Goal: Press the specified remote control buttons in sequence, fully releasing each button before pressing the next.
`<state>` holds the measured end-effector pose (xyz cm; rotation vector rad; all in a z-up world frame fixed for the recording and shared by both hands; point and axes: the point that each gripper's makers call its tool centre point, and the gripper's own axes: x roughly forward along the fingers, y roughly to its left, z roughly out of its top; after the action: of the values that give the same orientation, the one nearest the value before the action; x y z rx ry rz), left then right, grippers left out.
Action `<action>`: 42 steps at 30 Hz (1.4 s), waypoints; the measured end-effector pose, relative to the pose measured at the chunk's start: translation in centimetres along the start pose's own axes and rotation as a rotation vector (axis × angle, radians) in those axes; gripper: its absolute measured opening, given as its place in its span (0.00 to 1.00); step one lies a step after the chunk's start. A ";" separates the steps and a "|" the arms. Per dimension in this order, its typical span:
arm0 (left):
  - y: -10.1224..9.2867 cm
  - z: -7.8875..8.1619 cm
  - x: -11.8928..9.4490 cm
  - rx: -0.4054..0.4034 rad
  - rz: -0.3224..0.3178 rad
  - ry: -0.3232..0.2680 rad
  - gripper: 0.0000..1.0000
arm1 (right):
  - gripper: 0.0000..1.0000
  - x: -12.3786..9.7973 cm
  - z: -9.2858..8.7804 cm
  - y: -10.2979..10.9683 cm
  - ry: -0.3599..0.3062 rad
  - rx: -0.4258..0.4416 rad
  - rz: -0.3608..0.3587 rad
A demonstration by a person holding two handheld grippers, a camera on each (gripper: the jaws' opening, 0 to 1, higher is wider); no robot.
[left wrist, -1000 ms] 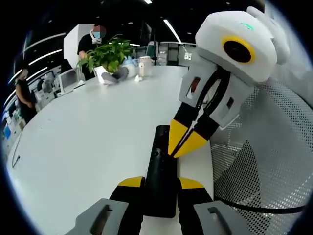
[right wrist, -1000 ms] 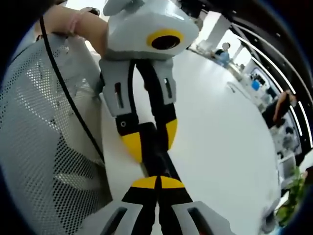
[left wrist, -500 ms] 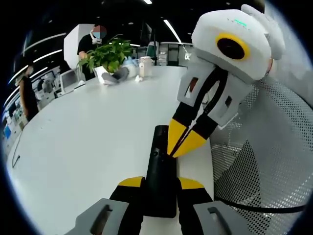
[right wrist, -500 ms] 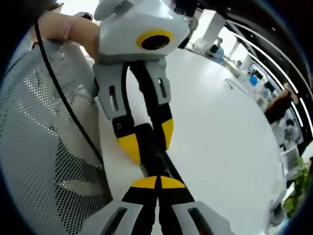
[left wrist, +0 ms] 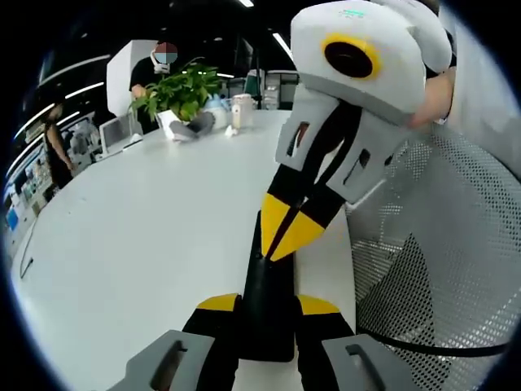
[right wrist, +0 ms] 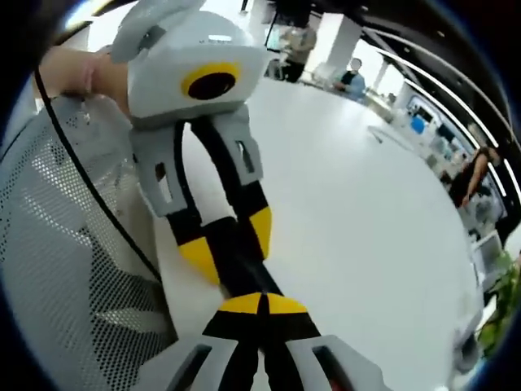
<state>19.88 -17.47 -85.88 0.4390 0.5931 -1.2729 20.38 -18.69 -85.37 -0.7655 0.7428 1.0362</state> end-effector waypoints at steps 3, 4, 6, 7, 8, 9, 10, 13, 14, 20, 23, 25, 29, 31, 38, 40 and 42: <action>0.0 0.0 0.0 0.000 -0.001 0.000 0.25 | 0.00 -0.2 0.0 0.0 0.006 -0.004 0.002; 0.0 0.0 0.0 0.001 -0.001 0.001 0.25 | 0.00 -0.2 0.0 0.0 0.009 -0.004 0.002; 0.0 0.0 0.0 0.001 -0.001 0.001 0.25 | 0.00 -0.2 0.0 0.0 0.017 -0.001 0.004; 0.0 0.0 0.0 0.001 -0.002 0.001 0.25 | 0.00 -0.2 0.0 0.0 0.020 -0.004 0.004; 0.0 0.0 0.0 0.001 -0.002 0.001 0.25 | 0.00 -0.1 0.0 0.1 0.026 -0.014 0.004; 0.0 0.0 0.0 0.001 -0.002 0.001 0.25 | 0.00 -0.1 0.0 0.1 0.028 -0.020 0.002; 0.0 0.0 0.0 0.001 -0.002 0.001 0.25 | 0.00 -0.1 0.0 0.0 0.031 -0.027 0.003; 0.0 0.0 0.0 0.001 -0.002 0.002 0.25 | 0.00 -0.1 0.1 -0.1 0.044 -0.019 0.010; 0.0 0.0 0.0 0.001 -0.002 0.003 0.25 | 0.00 0.0 0.1 -0.1 0.047 -0.017 0.011; 0.0 0.0 0.0 0.001 0.002 0.006 0.25 | 0.00 0.4 0.2 -0.6 0.065 -0.023 -0.057; 0.0 0.0 0.0 0.000 0.002 0.007 0.25 | 0.00 0.2 0.2 -0.7 0.077 0.017 -0.016; 0.0 0.0 0.0 0.001 0.001 0.008 0.25 | 0.00 0.2 0.1 -0.8 0.068 0.030 0.007; 0.0 0.0 0.0 -0.001 -0.001 0.005 0.25 | 0.00 -0.1 0.0 -0.3 0.046 0.051 0.027; 0.0 0.0 0.0 -0.001 -0.001 0.005 0.25 | 0.00 -0.2 0.0 0.0 0.037 0.055 0.027; 0.0 0.1 0.0 -0.002 -0.001 0.004 0.25 | 0.00 0.0 0.0 -0.2 0.050 0.060 0.026; 0.0 0.1 0.1 -0.002 -0.001 0.004 0.25 | 0.00 0.1 0.1 -0.3 0.067 0.065 0.038; 0.0 0.1 0.1 -0.001 0.000 0.004 0.25 | 0.00 0.1 0.1 -0.3 0.083 0.081 0.056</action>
<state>19.93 -17.56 -85.86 0.4403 0.5972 -1.2722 20.73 -18.71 -85.31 -0.7246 0.8761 1.0233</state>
